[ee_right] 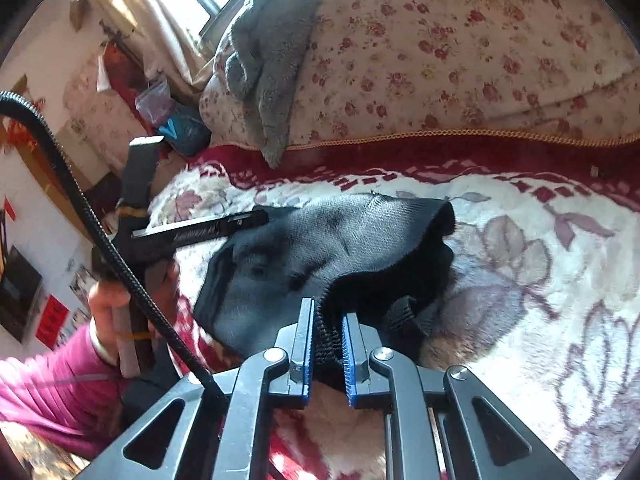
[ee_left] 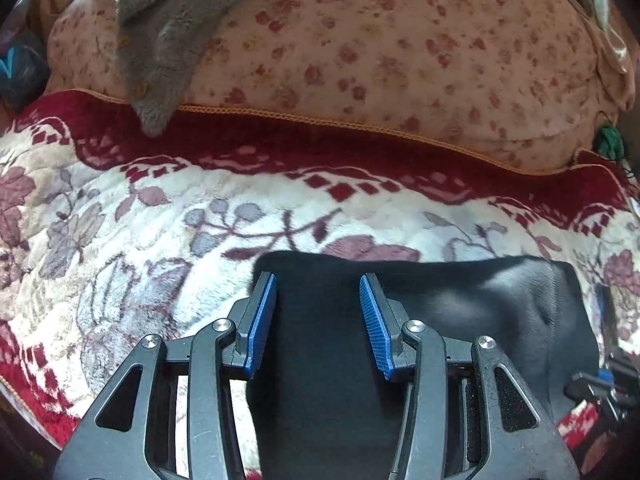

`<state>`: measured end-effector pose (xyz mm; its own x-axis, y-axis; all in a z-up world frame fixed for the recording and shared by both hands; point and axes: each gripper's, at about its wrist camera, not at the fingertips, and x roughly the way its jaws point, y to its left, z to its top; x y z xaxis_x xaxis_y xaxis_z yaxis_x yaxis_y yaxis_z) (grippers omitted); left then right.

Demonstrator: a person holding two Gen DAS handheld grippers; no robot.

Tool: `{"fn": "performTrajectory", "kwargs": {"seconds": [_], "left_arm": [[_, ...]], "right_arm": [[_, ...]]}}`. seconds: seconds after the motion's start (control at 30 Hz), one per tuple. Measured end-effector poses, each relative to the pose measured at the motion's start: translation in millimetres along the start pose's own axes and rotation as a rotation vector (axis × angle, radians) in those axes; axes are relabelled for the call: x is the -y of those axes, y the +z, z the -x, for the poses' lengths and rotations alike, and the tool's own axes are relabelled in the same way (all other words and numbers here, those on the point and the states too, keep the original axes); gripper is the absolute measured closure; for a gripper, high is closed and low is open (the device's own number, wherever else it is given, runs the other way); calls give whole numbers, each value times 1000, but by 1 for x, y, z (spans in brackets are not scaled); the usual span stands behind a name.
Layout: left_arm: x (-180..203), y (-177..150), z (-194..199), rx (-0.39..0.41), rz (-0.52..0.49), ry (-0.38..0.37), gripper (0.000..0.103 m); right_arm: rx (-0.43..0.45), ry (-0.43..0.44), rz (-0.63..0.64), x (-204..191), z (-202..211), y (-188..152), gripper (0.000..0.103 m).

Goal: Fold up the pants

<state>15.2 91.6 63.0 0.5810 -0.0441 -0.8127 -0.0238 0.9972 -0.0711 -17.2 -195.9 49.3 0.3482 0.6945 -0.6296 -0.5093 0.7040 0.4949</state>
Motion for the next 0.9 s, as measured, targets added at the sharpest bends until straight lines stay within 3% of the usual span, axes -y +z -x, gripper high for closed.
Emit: {"fn": "performTrajectory", "kwargs": {"seconds": [0.23,0.47,0.57,0.63,0.9], "left_arm": [[2,-8,-8,20,-11,15,60],[-2,-11,12,35,24,-1,60],[-1,-15,25,58,31,-8,60],[2,-18,36,76,23,-11,60],[2,-32,68,123,25,-21,60]], "right_arm": [[-13,1,-82,19,-7,-15,95],[55,-44,-62,3,25,-2,94],[91,-46,-40,-12,32,7,87],[90,-47,-27,-22,28,11,76],[93,-31,-9,-48,5,22,65]]}}
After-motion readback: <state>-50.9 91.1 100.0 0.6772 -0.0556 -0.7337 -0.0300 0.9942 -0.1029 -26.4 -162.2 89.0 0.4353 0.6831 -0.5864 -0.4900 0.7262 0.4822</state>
